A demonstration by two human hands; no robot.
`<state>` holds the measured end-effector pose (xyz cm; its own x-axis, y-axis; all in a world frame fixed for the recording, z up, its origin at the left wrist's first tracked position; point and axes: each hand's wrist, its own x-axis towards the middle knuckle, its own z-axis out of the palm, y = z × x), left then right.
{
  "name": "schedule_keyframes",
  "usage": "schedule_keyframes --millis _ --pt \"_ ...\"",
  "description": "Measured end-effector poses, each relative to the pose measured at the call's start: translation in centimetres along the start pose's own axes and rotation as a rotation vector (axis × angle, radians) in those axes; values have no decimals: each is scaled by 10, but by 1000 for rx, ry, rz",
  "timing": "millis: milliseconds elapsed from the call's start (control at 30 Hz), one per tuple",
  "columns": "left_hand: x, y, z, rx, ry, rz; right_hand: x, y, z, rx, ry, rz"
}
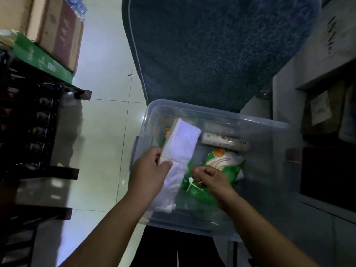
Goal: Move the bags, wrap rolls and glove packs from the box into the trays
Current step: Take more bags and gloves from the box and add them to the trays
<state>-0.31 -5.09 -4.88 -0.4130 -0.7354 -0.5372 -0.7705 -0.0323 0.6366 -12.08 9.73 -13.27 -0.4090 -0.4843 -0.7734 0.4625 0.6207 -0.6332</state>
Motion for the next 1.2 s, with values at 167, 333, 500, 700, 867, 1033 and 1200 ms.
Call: schedule_keyframes --millis 167,333,500,700,867,1033,1200 --pt "16 -15 -24 -48 253 -10 38 58 -52 -290 552 331" --pt "22 -25 -35 -105 276 -39 66 79 -53 -55 605 470" --pt "22 -25 -38 -126 260 -22 61 73 -55 126 603 474" --pt "22 -26 -46 -135 222 -25 14 25 -23 104 606 252" --pt "21 -27 -56 -134 236 -30 -14 7 26 32 484 60" --pt "22 -33 -55 -137 254 -24 35 2 54 -209 351 41" --pt "21 -38 -43 -123 242 -17 80 13 58 -333 243 105"
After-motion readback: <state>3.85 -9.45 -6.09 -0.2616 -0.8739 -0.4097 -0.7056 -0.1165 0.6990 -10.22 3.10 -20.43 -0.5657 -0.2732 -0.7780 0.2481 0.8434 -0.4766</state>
